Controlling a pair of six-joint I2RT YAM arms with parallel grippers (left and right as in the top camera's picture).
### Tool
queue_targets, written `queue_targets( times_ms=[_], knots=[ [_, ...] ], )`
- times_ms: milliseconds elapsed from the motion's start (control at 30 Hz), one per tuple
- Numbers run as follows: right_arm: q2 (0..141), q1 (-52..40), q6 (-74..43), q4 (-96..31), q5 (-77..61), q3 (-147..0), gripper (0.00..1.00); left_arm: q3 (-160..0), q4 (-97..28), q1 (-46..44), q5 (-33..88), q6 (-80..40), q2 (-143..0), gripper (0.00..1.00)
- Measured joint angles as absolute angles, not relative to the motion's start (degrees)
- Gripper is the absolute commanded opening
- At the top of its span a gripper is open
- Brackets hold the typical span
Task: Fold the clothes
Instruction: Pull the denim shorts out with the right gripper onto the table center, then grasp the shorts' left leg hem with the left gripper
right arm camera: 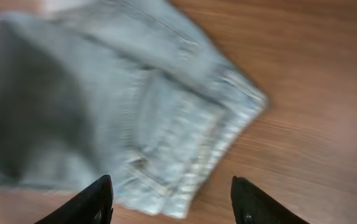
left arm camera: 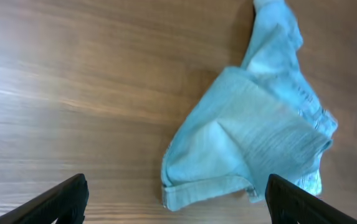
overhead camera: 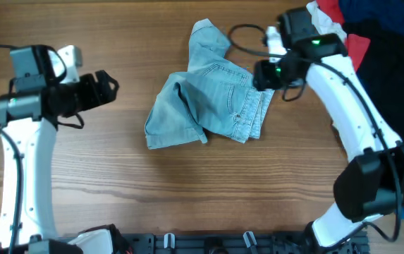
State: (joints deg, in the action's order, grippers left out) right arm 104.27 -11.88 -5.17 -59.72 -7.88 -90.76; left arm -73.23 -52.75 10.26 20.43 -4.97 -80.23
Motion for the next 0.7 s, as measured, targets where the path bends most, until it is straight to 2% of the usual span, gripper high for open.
queue_targets(
  times_ms=[167,367,500,700],
  knots=[
    [105.54,-10.41,-5.37,-50.96,-9.85,-81.56,0.61,-72.69,-57.76,-0.4,21.37,-4.73,-87.37,0.9],
    [105.71,-10.41,-5.39,-45.15,-11.42,-76.42,0.61,-72.53,-55.66,-18.24,22.59,-5.28,-90.45,0.87],
    [105.78,-10.39,-5.39,-44.12,-11.57,-76.29,0.61,-72.53,-51.31,-27.57,15.14,-12.4,-96.14,0.77],
    [105.78,-10.41,-5.39,-43.59,-11.57,-76.29,0.61,-72.53,-50.24,-34.48,2.66,-18.65,-104.2,0.63]
  ],
)
